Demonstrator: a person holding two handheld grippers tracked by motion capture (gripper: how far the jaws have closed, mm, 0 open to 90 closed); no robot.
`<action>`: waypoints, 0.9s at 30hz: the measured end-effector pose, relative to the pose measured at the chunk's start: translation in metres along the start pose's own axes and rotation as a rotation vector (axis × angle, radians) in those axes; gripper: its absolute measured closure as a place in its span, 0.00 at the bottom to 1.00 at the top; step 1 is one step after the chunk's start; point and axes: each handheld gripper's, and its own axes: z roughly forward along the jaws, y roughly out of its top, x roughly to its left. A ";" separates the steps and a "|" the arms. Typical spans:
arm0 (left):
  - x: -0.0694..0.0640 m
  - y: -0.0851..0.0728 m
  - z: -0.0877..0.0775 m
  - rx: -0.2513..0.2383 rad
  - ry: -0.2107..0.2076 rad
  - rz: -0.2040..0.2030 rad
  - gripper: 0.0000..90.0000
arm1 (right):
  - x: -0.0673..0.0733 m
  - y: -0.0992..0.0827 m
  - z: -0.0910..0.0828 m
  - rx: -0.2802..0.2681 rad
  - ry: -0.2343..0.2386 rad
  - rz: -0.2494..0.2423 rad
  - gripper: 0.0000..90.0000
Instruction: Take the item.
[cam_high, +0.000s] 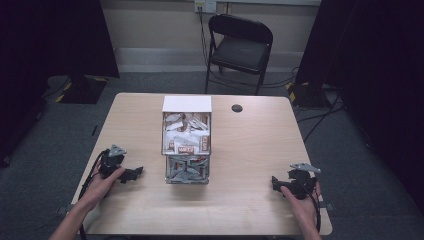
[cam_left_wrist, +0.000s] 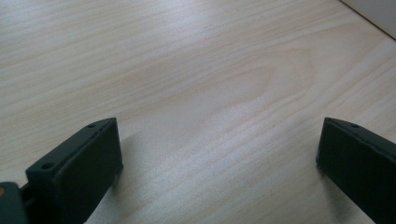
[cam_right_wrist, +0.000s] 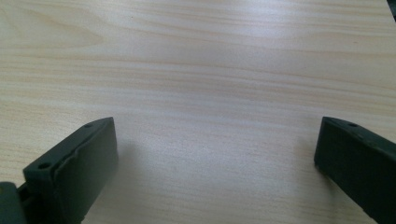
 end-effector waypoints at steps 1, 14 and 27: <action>0.000 0.000 0.000 0.004 0.004 0.007 0.00 | 0.000 0.000 0.000 0.000 -0.001 0.001 0.00; 0.000 0.000 0.000 0.000 0.002 0.001 0.00 | 0.004 0.000 -0.005 -0.022 0.031 -0.016 0.17; 0.000 0.000 0.000 -0.005 -0.002 -0.007 0.00 | 0.014 0.005 -0.019 -0.069 0.076 -0.035 0.25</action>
